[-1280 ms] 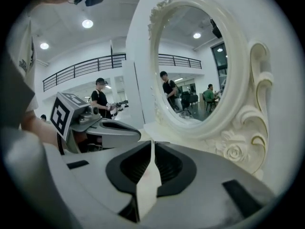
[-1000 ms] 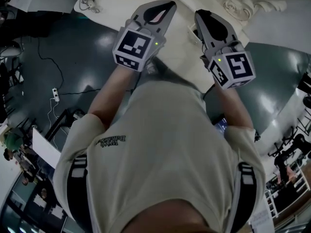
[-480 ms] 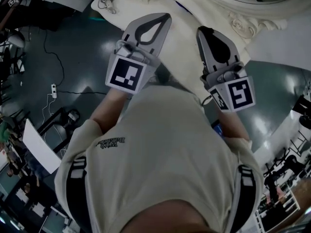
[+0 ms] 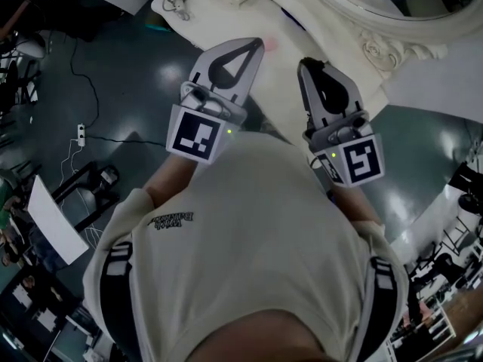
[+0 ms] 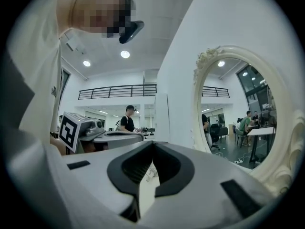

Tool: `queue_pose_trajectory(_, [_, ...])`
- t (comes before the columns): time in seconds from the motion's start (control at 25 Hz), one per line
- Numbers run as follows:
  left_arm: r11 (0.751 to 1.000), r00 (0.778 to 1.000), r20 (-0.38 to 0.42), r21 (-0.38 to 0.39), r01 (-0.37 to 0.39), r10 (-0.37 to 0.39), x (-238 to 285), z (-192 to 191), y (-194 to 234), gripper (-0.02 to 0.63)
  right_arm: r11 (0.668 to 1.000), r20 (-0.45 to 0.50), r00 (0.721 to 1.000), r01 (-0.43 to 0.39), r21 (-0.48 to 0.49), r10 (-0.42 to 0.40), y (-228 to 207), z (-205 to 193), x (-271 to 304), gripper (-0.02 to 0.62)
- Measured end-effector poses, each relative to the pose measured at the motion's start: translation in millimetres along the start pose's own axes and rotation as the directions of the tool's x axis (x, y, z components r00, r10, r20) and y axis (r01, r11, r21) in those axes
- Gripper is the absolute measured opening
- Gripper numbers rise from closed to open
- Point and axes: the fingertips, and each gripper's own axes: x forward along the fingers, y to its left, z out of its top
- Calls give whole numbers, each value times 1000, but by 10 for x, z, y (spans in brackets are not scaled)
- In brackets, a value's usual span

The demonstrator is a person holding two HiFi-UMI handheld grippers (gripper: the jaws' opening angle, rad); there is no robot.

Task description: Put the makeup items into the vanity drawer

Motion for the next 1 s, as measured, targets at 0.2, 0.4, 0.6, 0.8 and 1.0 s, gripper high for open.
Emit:
queue_pose_trajectory(0.2, [1000, 999, -35, -1, 4, -4, 6, -72, 14, 14, 1000, -7, 1000, -17, 2, 17, 28, -17, 35, 5])
queue_pose_trajectory(0.4, [1000, 999, -32, -26, 12, -13, -4, -96, 11, 14, 1000, -13, 1000, -12, 7, 13, 2, -40, 35, 5])
queue_pose_trajectory(0.6, [999, 1000, -22, -52, 13, -14, -33, -93, 9, 12, 1000, -20, 1000, -13, 11, 14, -12, -74, 47, 5])
queue_pose_trajectory(0.8, [998, 999, -35, -62, 1, -3, -76, -135, 42, 12, 1000, -24, 999, -27, 16, 27, 28, -96, 87, 5])
queue_pose_trajectory(1.0, [998, 999, -54, -69, -11, 7, -142, -199, 107, 12, 999, -43, 998, -42, 14, 43, 87, -144, 155, 5])
